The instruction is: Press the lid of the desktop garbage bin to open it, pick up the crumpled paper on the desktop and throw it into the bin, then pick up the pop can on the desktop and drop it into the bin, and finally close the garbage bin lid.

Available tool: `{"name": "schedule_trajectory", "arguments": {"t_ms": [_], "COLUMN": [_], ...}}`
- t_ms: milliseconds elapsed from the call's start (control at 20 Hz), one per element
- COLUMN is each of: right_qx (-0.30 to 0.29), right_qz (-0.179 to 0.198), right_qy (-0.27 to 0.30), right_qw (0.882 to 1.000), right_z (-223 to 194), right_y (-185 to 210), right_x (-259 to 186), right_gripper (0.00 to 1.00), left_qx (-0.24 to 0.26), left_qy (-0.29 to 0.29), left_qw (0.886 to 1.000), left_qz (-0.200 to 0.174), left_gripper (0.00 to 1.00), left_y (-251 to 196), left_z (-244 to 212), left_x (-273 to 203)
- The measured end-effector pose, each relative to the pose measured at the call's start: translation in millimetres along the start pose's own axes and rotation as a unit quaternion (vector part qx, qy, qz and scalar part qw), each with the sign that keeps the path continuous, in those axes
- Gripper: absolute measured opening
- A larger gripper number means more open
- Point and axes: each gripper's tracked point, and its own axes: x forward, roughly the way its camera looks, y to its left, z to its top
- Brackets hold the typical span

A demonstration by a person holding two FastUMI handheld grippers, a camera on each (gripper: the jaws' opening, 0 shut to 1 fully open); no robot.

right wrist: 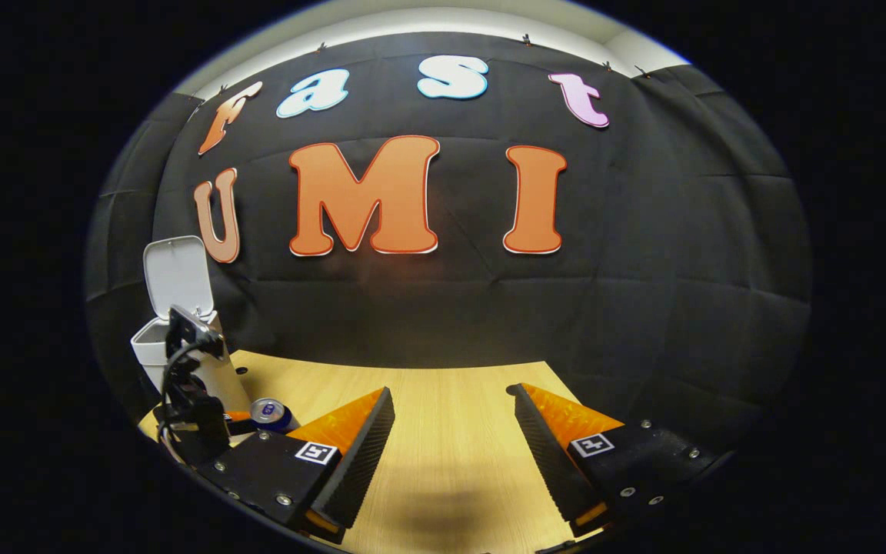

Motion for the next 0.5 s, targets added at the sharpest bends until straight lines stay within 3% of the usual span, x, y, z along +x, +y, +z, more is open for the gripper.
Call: {"name": "schedule_trajectory", "arguments": {"t_ms": [500], "right_qx": [0.005], "right_qz": [0.023], "right_qy": [-0.012], "right_qw": [1.000], "right_z": [7.1], "right_y": [24.5], "right_x": [15.9], "right_gripper": [0.94], "left_qx": [-0.031], "left_qy": [-0.080], "left_qw": [0.996], "left_qz": [0.031], "left_gripper": [0.79], "left_y": [29.8], "left_z": [93.9], "left_x": [-89.4]}}
